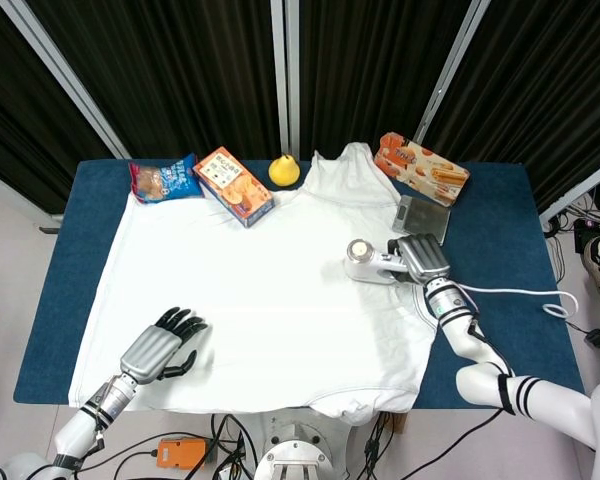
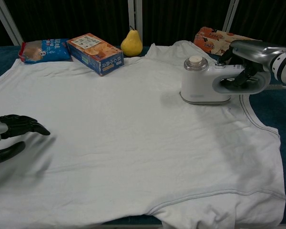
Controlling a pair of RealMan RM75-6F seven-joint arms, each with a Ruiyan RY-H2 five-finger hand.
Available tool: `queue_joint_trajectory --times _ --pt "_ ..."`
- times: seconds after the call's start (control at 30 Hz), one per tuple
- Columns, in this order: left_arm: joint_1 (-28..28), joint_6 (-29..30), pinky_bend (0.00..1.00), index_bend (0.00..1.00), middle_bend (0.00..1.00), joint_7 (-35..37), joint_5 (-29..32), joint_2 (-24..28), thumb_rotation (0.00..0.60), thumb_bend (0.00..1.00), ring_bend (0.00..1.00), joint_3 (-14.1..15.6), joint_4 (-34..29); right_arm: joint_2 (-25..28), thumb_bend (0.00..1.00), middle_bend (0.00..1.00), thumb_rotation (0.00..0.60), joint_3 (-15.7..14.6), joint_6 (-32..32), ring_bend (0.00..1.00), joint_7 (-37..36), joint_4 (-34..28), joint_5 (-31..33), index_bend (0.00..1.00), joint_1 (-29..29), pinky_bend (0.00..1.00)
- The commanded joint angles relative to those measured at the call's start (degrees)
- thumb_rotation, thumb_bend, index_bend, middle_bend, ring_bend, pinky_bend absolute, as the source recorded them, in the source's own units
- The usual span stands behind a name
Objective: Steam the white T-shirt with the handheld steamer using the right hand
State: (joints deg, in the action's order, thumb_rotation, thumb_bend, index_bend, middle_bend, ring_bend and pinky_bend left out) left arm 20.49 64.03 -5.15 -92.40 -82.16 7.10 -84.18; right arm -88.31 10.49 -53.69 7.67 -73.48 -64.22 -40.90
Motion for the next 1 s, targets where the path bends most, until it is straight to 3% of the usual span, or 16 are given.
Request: queue_joint_trajectory --times 0.03,0.17,0.3,0.63,1.0 --pt "-0.03 0.36 0.0 0.16 0.13 -0.08 -0.1 0.12 0.0 0.43 0.01 -0.09 -0.14 2.36 0.68 0.9 0.6 0.64 -3.03 0.85 -6.29 -3.23 -4.86 0.99 1.77 1.0" --pt "-0.08 0.83 0.0 0.16 0.13 -0.32 -0.32 0.2 0.0 0.43 0.01 -0.05 -0.32 3.08 0.68 0.9 0.6 0.28 -5.34 0.85 -11.15 -7.65 -10.3 0.99 2.14 1.0" --pt "-0.2 0.96 0.0 0.16 0.13 -0.57 -0.19 0.05 0.0 0.43 0.01 0.01 -0.39 1.03 0.68 0.9 0.6 -1.28 -4.72 0.85 -10.55 -9.13 -13.45 0.99 1.14 1.0" --pt "-0.43 1.42 0.0 0.16 0.13 -0.62 -0.26 -0.31 0.0 0.43 0.01 0.2 0.07 -6.24 0.68 0.9 0.6 -4.55 -2.0 0.85 -1.58 -6.45 -14.53 1.0 -0.56 1.0" --pt "-0.38 1.71 0.0 0.16 0.13 0.3 -0.68 -1.04 0.0 0.43 0.01 0.31 1.13 -6.22 0.68 0.9 0.6 -6.49 -4.25 0.85 0.37 -1.47 -15.0 1.0 2.21 1.0"
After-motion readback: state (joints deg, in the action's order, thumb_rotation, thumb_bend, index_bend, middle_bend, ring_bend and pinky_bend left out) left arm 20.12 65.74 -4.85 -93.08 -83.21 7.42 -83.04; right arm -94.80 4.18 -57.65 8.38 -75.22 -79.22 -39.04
